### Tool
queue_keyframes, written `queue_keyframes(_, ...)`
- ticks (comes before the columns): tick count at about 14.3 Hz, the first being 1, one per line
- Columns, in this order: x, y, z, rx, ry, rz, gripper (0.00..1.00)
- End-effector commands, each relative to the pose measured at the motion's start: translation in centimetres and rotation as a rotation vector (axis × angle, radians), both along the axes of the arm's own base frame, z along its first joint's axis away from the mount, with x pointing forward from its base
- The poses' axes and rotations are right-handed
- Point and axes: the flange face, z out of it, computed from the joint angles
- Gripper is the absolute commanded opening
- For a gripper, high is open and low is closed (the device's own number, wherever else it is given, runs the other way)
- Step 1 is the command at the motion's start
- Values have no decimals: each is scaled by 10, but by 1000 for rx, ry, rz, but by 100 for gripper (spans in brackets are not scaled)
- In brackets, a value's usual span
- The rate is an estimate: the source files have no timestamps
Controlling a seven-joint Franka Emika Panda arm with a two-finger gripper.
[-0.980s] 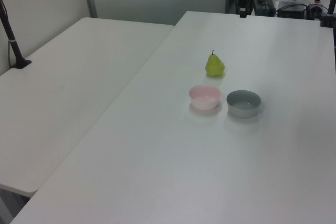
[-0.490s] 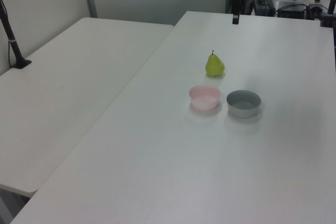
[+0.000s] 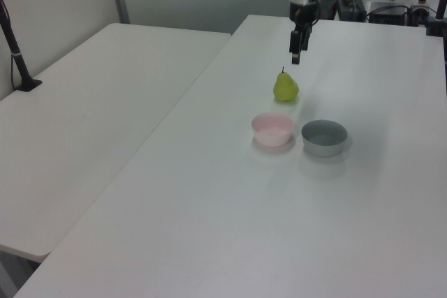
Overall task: Place the pear in the bowl
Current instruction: 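Lower the open gripper over the green pear and close on it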
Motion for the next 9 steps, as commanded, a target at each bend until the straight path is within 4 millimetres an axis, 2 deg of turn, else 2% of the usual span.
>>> queue_keyframes(1,11,-2,-31,-14,-9,18,100)
queue_keyframes(4,23,3,-67,-29,-26,3,100)
queue_keyframes(6,29,12,-84,-80,-37,-18,100)
queue_keyframes(8,32,11,-97,-86,-44,-26,100)
queue_keyframes(9,33,12,-104,-89,-38,-20,93)
